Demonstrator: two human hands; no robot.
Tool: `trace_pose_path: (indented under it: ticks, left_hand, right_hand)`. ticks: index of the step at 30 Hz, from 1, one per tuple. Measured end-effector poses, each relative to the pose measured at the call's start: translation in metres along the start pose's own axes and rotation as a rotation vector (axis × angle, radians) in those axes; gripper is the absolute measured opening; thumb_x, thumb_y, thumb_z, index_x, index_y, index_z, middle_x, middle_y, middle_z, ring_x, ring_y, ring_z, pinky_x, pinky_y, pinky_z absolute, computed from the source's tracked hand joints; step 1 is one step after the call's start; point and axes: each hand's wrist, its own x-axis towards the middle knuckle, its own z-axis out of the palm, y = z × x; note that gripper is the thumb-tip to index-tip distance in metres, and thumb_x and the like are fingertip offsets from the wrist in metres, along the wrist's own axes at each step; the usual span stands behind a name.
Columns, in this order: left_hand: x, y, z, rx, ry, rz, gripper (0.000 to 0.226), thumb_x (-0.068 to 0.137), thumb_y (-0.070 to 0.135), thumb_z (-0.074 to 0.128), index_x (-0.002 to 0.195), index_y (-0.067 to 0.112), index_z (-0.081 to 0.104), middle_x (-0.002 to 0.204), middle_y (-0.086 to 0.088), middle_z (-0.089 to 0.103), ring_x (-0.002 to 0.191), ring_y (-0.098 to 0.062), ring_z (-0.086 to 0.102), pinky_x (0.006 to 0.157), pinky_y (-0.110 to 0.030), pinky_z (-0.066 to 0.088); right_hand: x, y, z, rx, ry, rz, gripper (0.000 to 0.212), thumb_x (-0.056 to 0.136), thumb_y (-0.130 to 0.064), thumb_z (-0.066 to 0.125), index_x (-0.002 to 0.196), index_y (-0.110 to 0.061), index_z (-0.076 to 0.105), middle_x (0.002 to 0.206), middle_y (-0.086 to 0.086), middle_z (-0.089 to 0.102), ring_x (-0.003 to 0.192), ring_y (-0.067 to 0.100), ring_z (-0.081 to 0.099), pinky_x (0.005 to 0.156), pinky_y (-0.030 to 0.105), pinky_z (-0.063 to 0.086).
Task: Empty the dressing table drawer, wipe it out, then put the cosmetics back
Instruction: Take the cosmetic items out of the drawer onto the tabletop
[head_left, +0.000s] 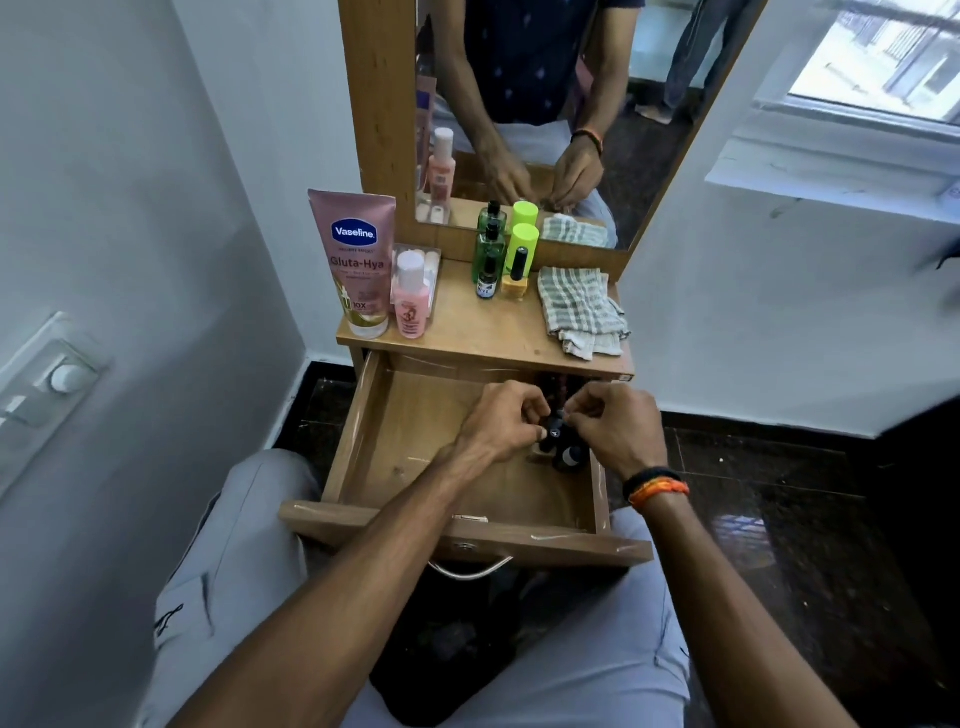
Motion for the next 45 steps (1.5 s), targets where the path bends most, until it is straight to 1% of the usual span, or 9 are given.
trace_pose_path:
  ticks: [6,11,14,19,22,26,34,40,45]
  left_hand:
    - [-0.003,-0.001,0.022,0.010,-0.019,-0.023,0.031,0.074,0.016,0.086,0.102,0.019,0.074,0.094,0.003,0.073,0.088,-0.012,0.067,0.079,-0.038,0.061]
    - [-0.005,-0.001,0.028,0.036,0.014,0.009,0.029,0.077,0.019,0.083,0.104,0.020,0.073,0.100,0.002,0.072,0.090,-0.013,0.066,0.078,-0.039,0.061]
    - [-0.005,-0.003,0.030,0.031,0.027,0.012,0.028,0.078,0.019,0.082,0.105,0.019,0.073,0.103,0.000,0.071,0.093,-0.013,0.065,0.079,-0.040,0.061]
    - [-0.006,-0.004,0.032,0.050,0.032,0.018,0.027,0.078,0.020,0.082,0.103,0.018,0.074,0.100,0.001,0.071,0.091,-0.014,0.064,0.079,-0.041,0.060]
    - [-0.007,-0.004,0.033,0.062,0.034,0.011,0.026,0.078,0.020,0.083,0.102,0.020,0.074,0.098,0.002,0.071,0.089,-0.012,0.064,0.080,-0.040,0.060]
    - [-0.008,-0.004,0.034,0.060,0.029,0.009,0.026,0.080,0.017,0.081,0.105,0.017,0.073,0.105,-0.001,0.071,0.092,-0.012,0.062,0.084,-0.039,0.059]
    - [-0.009,-0.004,0.033,0.053,0.028,-0.006,0.023,0.078,0.017,0.081,0.100,0.020,0.075,0.096,0.001,0.074,0.089,-0.014,0.067,0.082,-0.039,0.060]
    - [-0.011,-0.006,0.030,0.049,0.013,-0.032,0.022,0.079,0.019,0.082,0.100,0.020,0.075,0.094,0.002,0.074,0.088,-0.013,0.068,0.081,-0.039,0.061]
    - [-0.016,-0.007,0.030,0.034,0.006,-0.032,0.021,0.080,0.020,0.080,0.101,0.020,0.074,0.100,0.001,0.075,0.096,-0.014,0.068,0.089,-0.040,0.058]
  right_hand:
    - [-0.020,0.004,0.005,-0.106,-0.044,0.011,0.011,0.080,-0.020,0.079,0.091,-0.021,0.075,0.088,-0.003,0.073,0.081,0.011,0.066,0.079,0.032,0.059]
    - [-0.021,0.006,0.006,-0.115,-0.016,-0.023,0.016,0.080,-0.020,0.080,0.095,-0.019,0.075,0.090,-0.002,0.073,0.082,0.011,0.067,0.079,0.031,0.059]
    - [-0.022,0.007,0.007,-0.111,0.002,-0.023,0.014,0.079,-0.020,0.080,0.092,-0.021,0.075,0.089,-0.004,0.072,0.080,0.010,0.066,0.077,0.031,0.059]
    - [-0.031,0.009,0.009,-0.227,-0.037,0.005,0.009,0.079,-0.025,0.078,0.087,-0.022,0.074,0.087,-0.003,0.071,0.080,0.014,0.065,0.073,0.030,0.055]
    - [-0.035,0.009,0.013,-0.294,-0.059,-0.010,0.011,0.082,-0.028,0.075,0.092,-0.024,0.076,0.090,-0.001,0.073,0.082,0.018,0.067,0.074,0.032,0.056]
    - [-0.038,0.010,0.016,-0.336,-0.043,-0.077,0.014,0.090,-0.029,0.068,0.098,-0.021,0.076,0.095,0.001,0.072,0.085,0.020,0.067,0.074,0.034,0.057]
    - [-0.039,0.011,0.021,-0.383,-0.064,-0.099,0.017,0.090,-0.019,0.065,0.106,-0.015,0.072,0.103,0.004,0.064,0.091,0.025,0.061,0.071,0.037,0.053]
    - [-0.040,0.015,0.031,-0.432,-0.083,-0.089,0.014,0.090,-0.020,0.065,0.100,-0.015,0.074,0.112,0.005,0.058,0.094,0.021,0.055,0.074,0.033,0.052]
    - [-0.043,0.016,0.032,-0.458,-0.067,-0.107,0.011,0.091,-0.023,0.065,0.097,-0.018,0.073,0.111,0.002,0.058,0.092,0.018,0.052,0.068,0.031,0.050]
